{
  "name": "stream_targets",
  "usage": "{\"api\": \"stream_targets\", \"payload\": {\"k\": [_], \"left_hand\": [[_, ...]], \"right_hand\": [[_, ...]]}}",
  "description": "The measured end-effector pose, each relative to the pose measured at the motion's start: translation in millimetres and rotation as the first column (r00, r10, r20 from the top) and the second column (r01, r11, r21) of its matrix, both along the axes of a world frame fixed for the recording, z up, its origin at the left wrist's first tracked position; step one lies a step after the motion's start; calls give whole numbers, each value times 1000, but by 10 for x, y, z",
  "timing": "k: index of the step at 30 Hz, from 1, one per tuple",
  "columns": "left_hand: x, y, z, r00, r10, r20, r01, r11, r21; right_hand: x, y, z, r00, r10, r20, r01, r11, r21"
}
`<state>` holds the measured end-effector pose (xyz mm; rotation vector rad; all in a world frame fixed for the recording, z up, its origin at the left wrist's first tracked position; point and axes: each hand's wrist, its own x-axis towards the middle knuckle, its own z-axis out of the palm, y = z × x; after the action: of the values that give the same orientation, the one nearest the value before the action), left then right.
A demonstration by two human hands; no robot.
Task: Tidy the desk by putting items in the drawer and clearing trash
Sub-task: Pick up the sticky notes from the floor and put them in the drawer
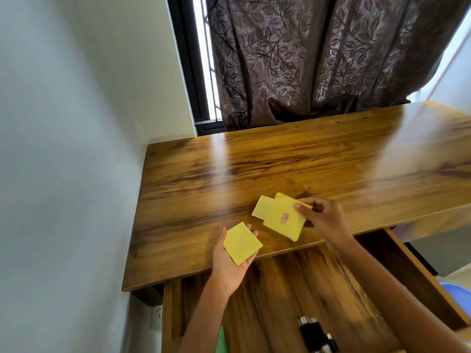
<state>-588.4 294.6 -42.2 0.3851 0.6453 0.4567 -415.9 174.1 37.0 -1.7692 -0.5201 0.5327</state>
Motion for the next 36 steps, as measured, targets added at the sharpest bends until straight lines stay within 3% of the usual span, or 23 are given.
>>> {"api": "stream_targets", "payload": {"k": [4,9,12,16,21,26,30,33,36], "left_hand": [[-5,-13,-20,1000,2,-24,-2,1000,26],[-23,-17,-29,1000,9,21,-10,1000,16],[-31,-33,-27,1000,1,6,-1,999,35],[-17,-37,-21,999,-17,-47,20,998,54],[7,-49,-15,998,-28,-61,29,1000,6],[2,-56,-8,999,-2,-33,1,999,-39],[-11,-47,-13,1000,1,-21,-2,999,-46],[-16,-48,8,1000,-3,-7,3,999,-34],[-22,-54,19,1000,-4,-8,3,999,-32]], "right_hand": [[-514,237,-112,962,81,-259,-79,997,19],[-893,461,-419,919,-47,-392,69,997,44],[-965,491,-548,957,-100,-271,101,995,-9],[-940,477,-593,999,-45,-30,42,996,-83],[-788,482,-675,952,80,297,-12,975,-222],[-423,586,-725,813,183,553,50,924,-378],[-86,657,-830,689,483,539,-21,758,-652],[40,689,-828,589,563,580,-1,718,-696],[19,716,-790,396,656,643,73,676,-734]]}}
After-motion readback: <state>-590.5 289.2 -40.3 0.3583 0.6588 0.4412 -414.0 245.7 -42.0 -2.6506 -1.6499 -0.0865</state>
